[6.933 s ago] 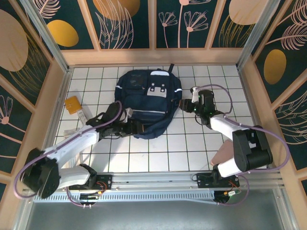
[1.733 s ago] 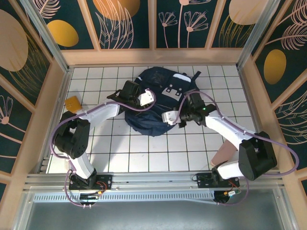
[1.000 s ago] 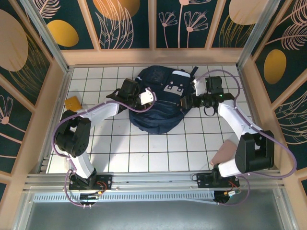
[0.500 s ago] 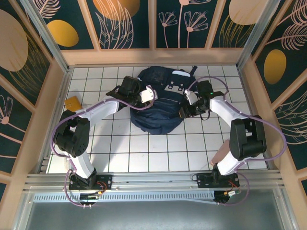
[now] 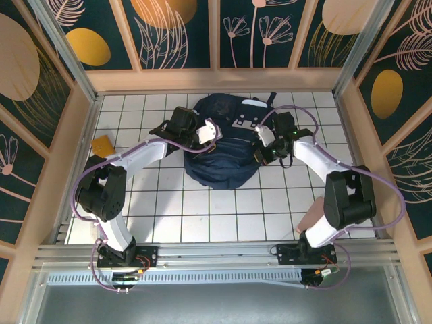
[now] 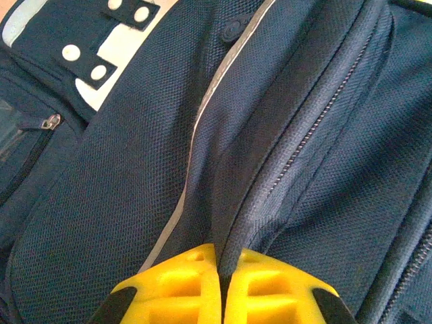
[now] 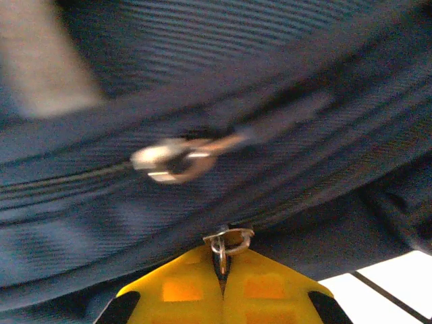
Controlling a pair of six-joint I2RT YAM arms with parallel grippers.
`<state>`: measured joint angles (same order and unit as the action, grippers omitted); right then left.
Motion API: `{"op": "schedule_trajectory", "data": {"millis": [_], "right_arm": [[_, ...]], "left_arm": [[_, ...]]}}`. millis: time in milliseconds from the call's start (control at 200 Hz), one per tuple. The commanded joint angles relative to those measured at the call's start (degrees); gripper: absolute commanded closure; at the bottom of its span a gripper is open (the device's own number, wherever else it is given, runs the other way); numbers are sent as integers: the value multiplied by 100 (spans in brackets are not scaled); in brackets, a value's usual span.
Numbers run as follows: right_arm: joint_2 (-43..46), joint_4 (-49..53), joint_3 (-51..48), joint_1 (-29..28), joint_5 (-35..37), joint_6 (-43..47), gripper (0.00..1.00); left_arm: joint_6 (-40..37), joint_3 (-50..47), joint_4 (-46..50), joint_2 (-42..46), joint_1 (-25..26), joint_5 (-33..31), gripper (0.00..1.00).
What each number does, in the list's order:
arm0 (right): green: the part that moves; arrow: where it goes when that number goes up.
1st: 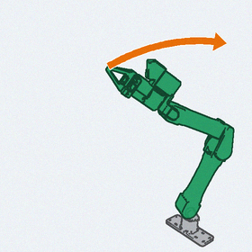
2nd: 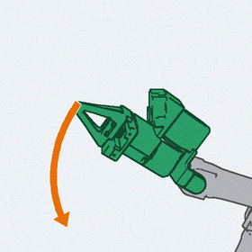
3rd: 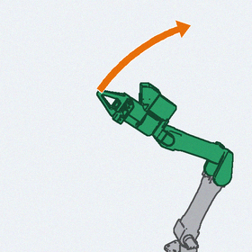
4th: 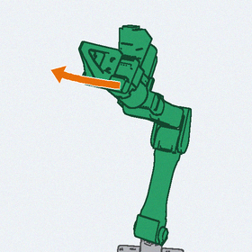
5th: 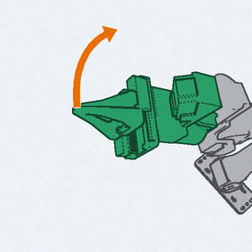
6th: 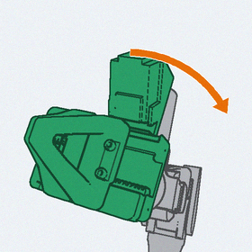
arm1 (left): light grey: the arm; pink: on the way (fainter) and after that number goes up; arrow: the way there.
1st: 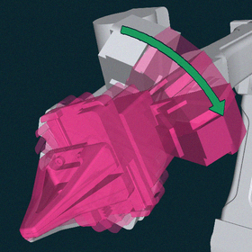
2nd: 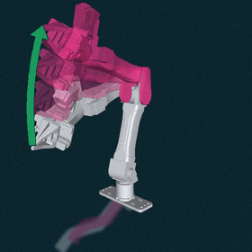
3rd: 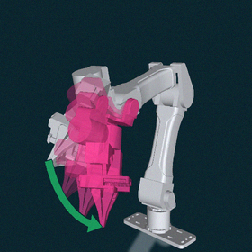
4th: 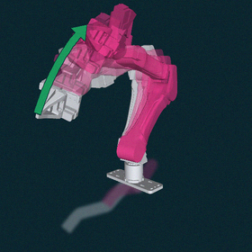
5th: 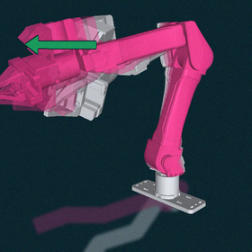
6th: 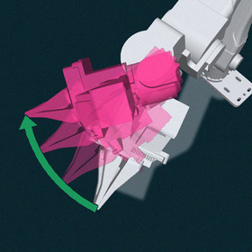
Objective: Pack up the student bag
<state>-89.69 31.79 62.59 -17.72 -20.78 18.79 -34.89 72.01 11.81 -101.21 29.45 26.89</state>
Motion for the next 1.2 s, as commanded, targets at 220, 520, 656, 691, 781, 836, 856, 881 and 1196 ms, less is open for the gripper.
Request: {"op": "schedule_trajectory", "data": {"millis": [220,520,656,691,781,836,856,881,1196], "right_arm": [[865,240,-294,-983,-1283,313,100],[303,-1373,-281,-2324,-1648,-1267,100],[-40,-2418,-181,-2761,-1443,-2202,100],[-117,-2502,-117,-2808,-1576,-2299,100],[-180,-2592,-102,-2859,-1735,-2635,100],[-115,-2764,-271,-2853,-1955,-2884,91],[-88,-2806,-324,-2857,-2023,-2940,85],[-12,-2817,-401,-2859,-2052,-2968,75],[2097,-932,-1421,-2682,371,777,55]], "left_arm": [[630,199,-363,14,-5,185,100],[1003,148,-617,2,86,161,100],[1134,26,-784,22,142,186,100],[1112,-1,-794,31,159,170,100],[1067,-13,-762,54,166,162,100],[1000,-12,-718,75,161,187,100],[972,-11,-704,75,166,198,100],[932,-12,-684,79,162,214,100],[370,-64,-652,110,72,487,100]]}}
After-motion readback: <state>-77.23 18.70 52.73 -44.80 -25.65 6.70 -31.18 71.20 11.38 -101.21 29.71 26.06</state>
